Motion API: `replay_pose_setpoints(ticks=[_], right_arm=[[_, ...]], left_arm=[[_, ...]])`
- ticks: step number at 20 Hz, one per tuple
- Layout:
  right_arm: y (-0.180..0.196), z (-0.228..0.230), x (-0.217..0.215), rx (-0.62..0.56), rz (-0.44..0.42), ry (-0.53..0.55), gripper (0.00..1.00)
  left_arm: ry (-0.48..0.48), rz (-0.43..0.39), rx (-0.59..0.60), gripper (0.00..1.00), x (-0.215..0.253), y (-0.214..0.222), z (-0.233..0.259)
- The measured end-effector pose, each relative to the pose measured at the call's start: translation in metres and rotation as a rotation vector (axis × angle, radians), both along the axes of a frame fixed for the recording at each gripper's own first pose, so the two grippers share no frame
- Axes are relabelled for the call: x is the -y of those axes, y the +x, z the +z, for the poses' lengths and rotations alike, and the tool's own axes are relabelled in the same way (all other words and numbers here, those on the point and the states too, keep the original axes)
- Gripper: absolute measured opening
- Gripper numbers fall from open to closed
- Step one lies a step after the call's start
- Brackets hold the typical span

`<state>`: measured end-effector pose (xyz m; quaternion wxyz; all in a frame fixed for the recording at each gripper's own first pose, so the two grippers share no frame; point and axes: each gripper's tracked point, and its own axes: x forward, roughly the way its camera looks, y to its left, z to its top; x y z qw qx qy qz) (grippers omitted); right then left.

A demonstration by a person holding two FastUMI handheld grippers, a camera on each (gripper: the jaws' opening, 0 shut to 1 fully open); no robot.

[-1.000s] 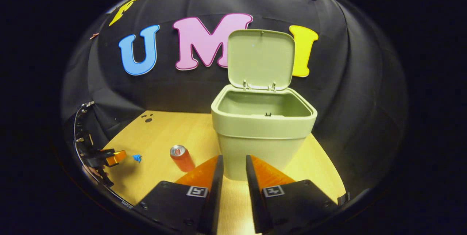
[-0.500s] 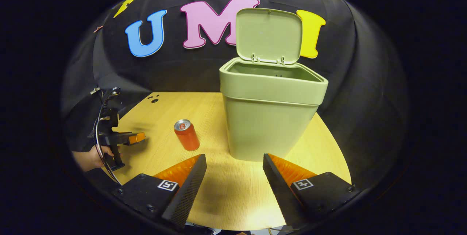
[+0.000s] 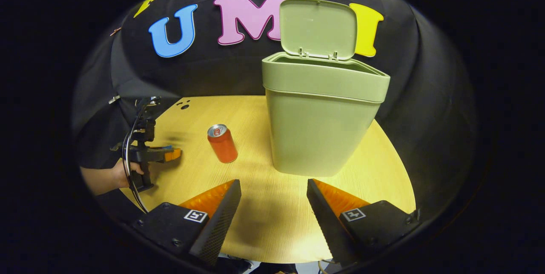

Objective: Press the lid of the desktop garbage bin to open it, pick up the crumpled paper on the desktop and throw it into the bin, then pick up the pop can on the desktop and drop it into the bin, and finally close the garbage bin lid.

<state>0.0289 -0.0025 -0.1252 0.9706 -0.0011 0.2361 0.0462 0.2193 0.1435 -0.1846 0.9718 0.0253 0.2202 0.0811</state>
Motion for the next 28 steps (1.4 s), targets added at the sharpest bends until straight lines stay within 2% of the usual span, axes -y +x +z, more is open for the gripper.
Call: replay_pose_setpoints(ticks=[3, 5, 6, 7, 8, 10, 12, 13, 17, 18, 19, 21, 28], right_arm=[[-0.003, -0.005, 0.0, -0.011, 0.004, 0.005, 0.98], [-0.008, -0.01, 0.0, -0.026, 0.014, -0.002, 0.98], [-0.009, -0.01, -0.001, -0.023, 0.021, -0.002, 0.98], [-0.009, -0.011, -0.002, -0.023, 0.028, -0.003, 0.98], [-0.01, -0.013, -0.003, -0.026, 0.034, -0.004, 0.98], [-0.011, -0.016, -0.006, -0.03, 0.046, 0.003, 0.98], [-0.013, -0.019, -0.008, -0.033, 0.063, 0.003, 0.98], [-0.013, -0.018, -0.008, -0.032, 0.068, -0.001, 0.98], [-0.014, -0.015, -0.009, -0.014, 0.086, 0.011, 0.98], [-0.013, -0.015, -0.009, -0.012, 0.093, 0.015, 0.98], [-0.013, -0.016, -0.01, -0.011, 0.1, 0.019, 0.98], [-0.011, -0.016, -0.011, -0.009, 0.118, 0.025, 0.98], [0.005, -0.003, 0.0, 0.037, 0.153, 0.05, 0.98]], left_arm=[[-0.015, 0.008, 0.002, 0.92, 0.002, 0.001, -0.002], [-0.011, -0.006, 0.002, 0.84, 0.004, 0.003, -0.002], [-0.014, 0.0, 0.007, 0.75, 0.0, 0.001, -0.003], [-0.017, 0.013, 0.013, 0.73, -0.002, -0.001, -0.002], [-0.023, 0.023, 0.016, 0.58, -0.003, -0.001, -0.004], [-0.023, 0.025, 0.014, 0.4, -0.002, -0.003, -0.003], [-0.013, -0.004, 0.008, 0.37, 0.004, -0.005, 0.0], [-0.012, -0.02, 0.012, 0.31, 0.008, -0.007, 0.004], [0.006, -0.027, 0.112, 0.34, 0.011, -0.015, 0.047], [0.005, -0.032, 0.131, 0.3, 0.014, -0.019, 0.058], [0.012, -0.037, 0.15, 0.34, 0.017, -0.023, 0.073], [0.034, -0.056, 0.193, 0.3, 0.023, -0.033, 0.102], [0.05, -0.199, 0.363, 0.33, 0.098, -0.049, 0.215]])
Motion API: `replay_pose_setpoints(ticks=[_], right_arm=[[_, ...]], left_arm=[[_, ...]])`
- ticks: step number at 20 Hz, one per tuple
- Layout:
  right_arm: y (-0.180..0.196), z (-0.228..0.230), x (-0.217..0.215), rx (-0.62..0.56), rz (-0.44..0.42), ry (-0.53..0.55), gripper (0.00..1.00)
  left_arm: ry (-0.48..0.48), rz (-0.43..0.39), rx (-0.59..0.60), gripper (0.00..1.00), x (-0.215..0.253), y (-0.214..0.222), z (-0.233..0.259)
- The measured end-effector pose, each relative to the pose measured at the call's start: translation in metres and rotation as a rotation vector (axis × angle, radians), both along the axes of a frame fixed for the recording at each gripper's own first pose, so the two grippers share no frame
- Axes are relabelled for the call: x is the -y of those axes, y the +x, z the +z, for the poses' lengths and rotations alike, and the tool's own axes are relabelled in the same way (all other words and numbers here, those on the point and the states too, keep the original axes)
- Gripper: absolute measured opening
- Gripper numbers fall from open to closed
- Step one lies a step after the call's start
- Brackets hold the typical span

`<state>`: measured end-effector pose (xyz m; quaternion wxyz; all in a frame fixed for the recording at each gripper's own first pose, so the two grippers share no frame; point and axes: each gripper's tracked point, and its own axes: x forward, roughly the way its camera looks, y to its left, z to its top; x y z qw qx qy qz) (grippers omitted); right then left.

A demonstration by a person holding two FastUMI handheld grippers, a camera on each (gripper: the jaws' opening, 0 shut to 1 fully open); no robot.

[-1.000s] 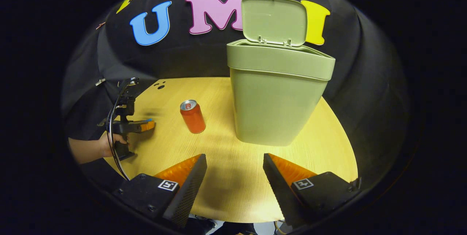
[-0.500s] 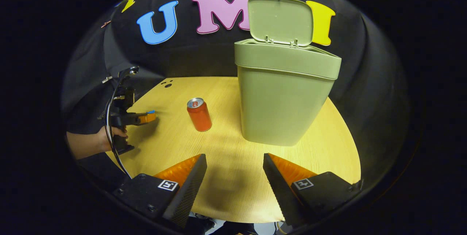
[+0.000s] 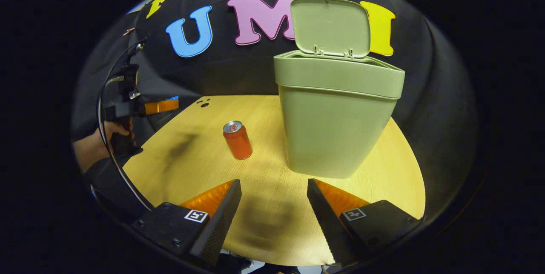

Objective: Press the lid of the desktop garbage bin to open it, pick up the crumpled paper on the desktop and throw it into the bin, then pick up the pop can on the desktop and drop it into the bin, and finally close the garbage bin lid.

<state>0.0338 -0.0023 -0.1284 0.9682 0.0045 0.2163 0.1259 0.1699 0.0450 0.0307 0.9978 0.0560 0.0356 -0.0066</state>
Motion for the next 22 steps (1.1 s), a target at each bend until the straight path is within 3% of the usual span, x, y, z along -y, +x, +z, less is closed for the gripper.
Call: replay_pose_setpoints(ticks=[5, 9, 16, 22], right_arm=[[0.012, 0.005, 0.011, 0.017, -0.002, 0.027, 0.99], [0.015, 0.004, 0.015, 0.024, 0.019, 0.017, 1.0], [0.022, 0.005, 0.032, 0.036, 0.007, 0.015, 1.0], [0.025, 0.002, 0.045, 0.025, -0.018, 0.018, 1.0]], left_arm=[[0.008, -0.167, 0.092, 0.33, 0.097, -0.001, 0.069], [-0.001, -0.321, 0.108, 0.33, 0.178, 0.001, 0.095], [-0.006, -0.552, 0.078, 0.33, 0.294, 0.007, 0.096], [0.031, -0.658, 0.029, 0.34, 0.347, 0.01, 0.077]])
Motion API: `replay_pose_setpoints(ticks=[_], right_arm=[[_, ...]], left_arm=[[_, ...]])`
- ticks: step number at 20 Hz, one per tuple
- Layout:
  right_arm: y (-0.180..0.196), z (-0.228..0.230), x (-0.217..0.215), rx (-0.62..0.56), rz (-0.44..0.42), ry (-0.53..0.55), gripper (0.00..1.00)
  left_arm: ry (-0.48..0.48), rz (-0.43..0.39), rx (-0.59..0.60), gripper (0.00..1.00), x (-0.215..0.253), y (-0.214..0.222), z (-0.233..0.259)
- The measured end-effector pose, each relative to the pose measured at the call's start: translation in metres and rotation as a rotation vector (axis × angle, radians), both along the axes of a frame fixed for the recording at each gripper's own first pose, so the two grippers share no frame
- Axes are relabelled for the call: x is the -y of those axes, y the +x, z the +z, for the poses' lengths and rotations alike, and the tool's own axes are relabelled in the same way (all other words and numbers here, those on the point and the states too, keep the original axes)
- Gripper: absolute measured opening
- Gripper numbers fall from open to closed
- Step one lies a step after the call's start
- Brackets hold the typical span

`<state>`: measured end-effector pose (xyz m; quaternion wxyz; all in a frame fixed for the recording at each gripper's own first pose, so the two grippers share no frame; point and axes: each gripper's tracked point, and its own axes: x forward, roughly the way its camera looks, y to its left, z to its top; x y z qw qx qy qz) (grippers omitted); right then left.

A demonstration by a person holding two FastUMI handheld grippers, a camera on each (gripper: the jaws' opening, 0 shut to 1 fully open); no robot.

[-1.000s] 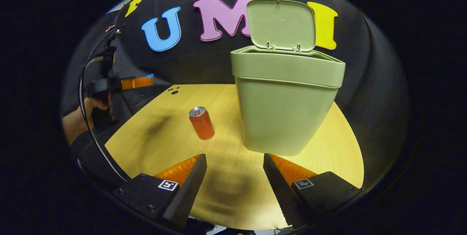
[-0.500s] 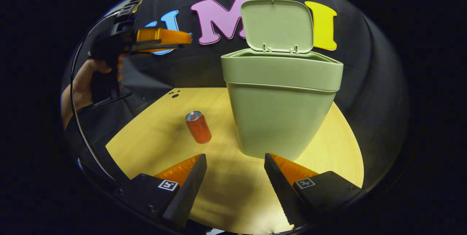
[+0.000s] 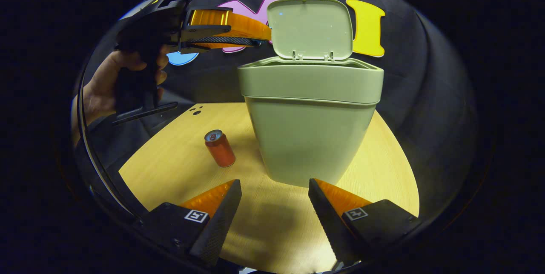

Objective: Press the lid of the desktop garbage bin to open it, pick up the crumpled paper on the desktop and throw it into the bin, then pick up the pop can on the desktop and drop it into the bin, and finally close the garbage bin lid.

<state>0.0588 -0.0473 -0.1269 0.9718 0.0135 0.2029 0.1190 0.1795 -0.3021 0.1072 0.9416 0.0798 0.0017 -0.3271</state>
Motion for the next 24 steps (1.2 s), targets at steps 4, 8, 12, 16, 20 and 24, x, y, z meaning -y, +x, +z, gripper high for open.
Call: replay_pose_setpoints(ticks=[4, 8, 12, 16, 20, 24], right_arm=[[0.0, -0.003, 0.004, -0.009, -0.006, -0.003, 1.0], [-0.002, -0.005, 0.0, -0.017, 0.003, -0.005, 1.0], [-0.002, -0.007, -0.005, -0.025, 0.013, -0.008, 1.0], [-0.003, -0.011, -0.013, -0.04, 0.021, -0.01, 0.99], [-0.005, -0.02, -0.027, -0.073, 0.033, -0.026, 1.0], [-0.007, -0.024, -0.063, -0.092, 0.093, -0.044, 1.0]], left_arm=[[0.007, -0.006, -0.021, 0.36, 0.009, 0.005, -0.008], [0.023, 0.026, 0.004, 0.72, 0.006, 0.013, -0.005], [-0.063, 0.057, 0.029, 0.95, -0.018, 0.006, 0.006], [-0.118, 0.186, 0.064, 0.96, -0.083, 0.004, 0.015], [-0.135, 0.362, 0.061, 0.96, -0.175, -0.006, -0.004], [-0.204, 0.484, -0.045, 0.96, -0.256, -0.04, -0.041]])
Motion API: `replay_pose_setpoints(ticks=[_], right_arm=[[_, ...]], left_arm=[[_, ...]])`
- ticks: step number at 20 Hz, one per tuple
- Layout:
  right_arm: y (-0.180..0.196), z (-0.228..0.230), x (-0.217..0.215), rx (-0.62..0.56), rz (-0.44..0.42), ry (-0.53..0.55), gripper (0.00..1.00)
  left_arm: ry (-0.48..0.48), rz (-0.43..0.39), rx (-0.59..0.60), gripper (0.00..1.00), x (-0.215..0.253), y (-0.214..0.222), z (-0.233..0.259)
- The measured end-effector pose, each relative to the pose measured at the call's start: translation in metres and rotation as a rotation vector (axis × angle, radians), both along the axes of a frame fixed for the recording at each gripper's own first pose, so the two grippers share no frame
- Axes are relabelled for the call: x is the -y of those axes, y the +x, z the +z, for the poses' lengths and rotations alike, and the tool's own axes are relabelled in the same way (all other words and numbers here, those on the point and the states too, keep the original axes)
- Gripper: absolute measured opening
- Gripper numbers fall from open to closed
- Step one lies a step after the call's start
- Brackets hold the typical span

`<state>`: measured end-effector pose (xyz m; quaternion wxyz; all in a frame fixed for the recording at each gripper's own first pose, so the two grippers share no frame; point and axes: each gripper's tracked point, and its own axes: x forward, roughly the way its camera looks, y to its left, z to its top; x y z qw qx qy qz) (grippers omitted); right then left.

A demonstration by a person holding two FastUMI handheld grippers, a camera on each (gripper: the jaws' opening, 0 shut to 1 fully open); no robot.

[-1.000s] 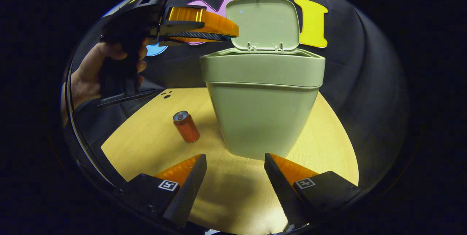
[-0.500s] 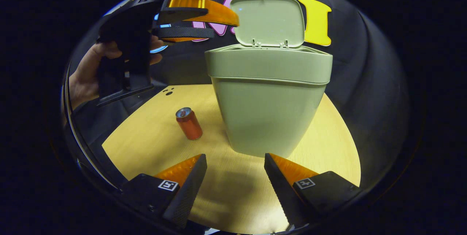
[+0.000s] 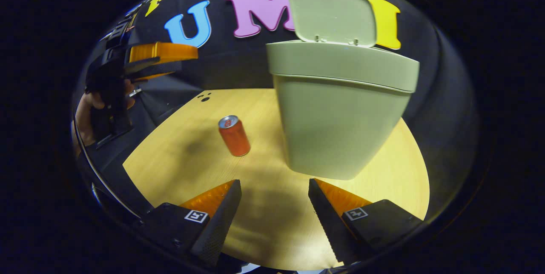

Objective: Press the lid of the desktop garbage bin to open it, pick up the crumpled paper on the desktop and throw it into the bin, then pick up the pop can on the desktop and drop it into the bin, and finally close the garbage bin lid.

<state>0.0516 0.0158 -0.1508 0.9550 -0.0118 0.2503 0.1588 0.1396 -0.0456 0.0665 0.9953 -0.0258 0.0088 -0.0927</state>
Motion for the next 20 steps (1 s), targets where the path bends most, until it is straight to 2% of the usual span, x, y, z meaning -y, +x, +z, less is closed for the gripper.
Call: replay_pose_setpoints(ticks=[4, 9, 15, 20], right_arm=[[0.001, -0.002, -0.041, 0.009, 0.076, -0.038, 0.99], [0.025, -0.006, -0.084, -0.009, 0.113, -0.034, 1.0], [0.064, -0.015, -0.121, -0.019, 0.133, -0.086, 1.0], [0.102, -0.028, -0.13, -0.03, 0.118, -0.139, 0.99]], left_arm=[[-0.024, 0.129, -0.048, 0.96, -0.077, -0.046, -0.034], [-0.082, 0.269, -0.126, 0.96, -0.144, -0.091, -0.081], [-0.151, 0.371, -0.178, 0.96, -0.185, -0.129, -0.118], [-0.168, 0.415, -0.213, 0.98, -0.2, -0.147, -0.136]])
